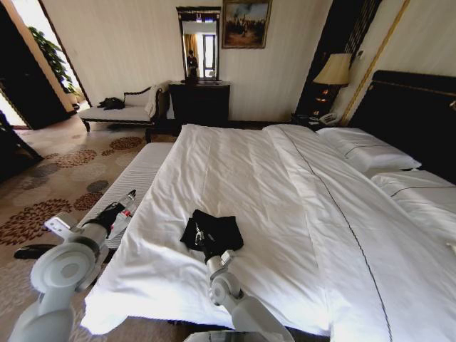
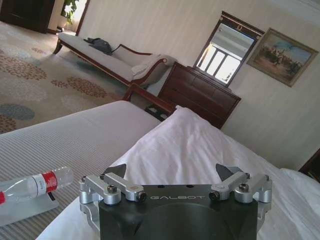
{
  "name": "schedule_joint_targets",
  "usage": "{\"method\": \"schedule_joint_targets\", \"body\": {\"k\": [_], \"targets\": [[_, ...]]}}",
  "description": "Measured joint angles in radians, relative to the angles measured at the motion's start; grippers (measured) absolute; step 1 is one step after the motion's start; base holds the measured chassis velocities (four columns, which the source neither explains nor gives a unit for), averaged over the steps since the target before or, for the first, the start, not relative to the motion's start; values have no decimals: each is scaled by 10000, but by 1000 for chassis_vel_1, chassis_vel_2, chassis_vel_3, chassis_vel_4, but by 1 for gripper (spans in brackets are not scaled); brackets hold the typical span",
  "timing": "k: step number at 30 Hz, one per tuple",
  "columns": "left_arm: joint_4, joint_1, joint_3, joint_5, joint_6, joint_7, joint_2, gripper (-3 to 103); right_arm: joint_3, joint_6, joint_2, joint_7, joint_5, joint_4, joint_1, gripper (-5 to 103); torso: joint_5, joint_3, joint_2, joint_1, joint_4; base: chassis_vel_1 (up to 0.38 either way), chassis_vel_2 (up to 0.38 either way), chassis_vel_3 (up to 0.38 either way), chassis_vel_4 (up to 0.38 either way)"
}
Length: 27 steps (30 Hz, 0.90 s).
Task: Fold the clothes on the bed.
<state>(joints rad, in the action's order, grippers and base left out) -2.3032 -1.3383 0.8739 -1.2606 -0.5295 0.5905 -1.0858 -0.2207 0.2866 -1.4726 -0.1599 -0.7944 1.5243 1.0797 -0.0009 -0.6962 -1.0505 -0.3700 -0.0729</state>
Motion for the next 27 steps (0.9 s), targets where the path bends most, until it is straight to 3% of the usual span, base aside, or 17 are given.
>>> {"method": "schedule_joint_targets", "body": {"k": [5,7,10,12,16,18,24,26,27], "targets": [[10,-33,5,49,7,-4,-7,100,-36,159,-145,40,631,-418,-145,0,4,-1,0,0,1,0,0,0,0],[31,-41,32,52,8,-3,-2,100,-69,207,-98,66,753,-394,-160,4,13,0,1,0,0,0,0,0,0],[77,-41,58,57,11,-4,-13,100,-187,309,172,147,894,299,-26,25,10,-1,1,0,-2,0,0,0,0],[95,-30,42,59,12,-4,-22,100,-221,260,216,105,770,626,52,25,7,-1,1,-1,-2,0,0,0,0],[214,37,-52,179,16,-10,-37,100,-322,-119,316,-300,31,2026,368,47,19,0,-1,0,-10,0,0,0,0],[221,45,-62,190,17,-11,-38,100,-261,-157,314,-328,-60,2039,349,47,23,0,0,1,-11,0,0,0,0],[190,-6,-93,233,21,-15,-61,100,1039,-507,243,-842,-1046,751,-601,74,14,-1,1,-1,-5,0,0,0,0],[183,-13,-88,234,21,-16,-63,100,1143,-518,241,-865,-1037,610,-686,74,14,-2,1,-1,-5,0,0,0,0],[174,-23,-69,234,21,-17,-65,100,1290,-533,251,-893,-977,456,-785,79,14,-2,1,-2,-4,0,0,0,0]]}}
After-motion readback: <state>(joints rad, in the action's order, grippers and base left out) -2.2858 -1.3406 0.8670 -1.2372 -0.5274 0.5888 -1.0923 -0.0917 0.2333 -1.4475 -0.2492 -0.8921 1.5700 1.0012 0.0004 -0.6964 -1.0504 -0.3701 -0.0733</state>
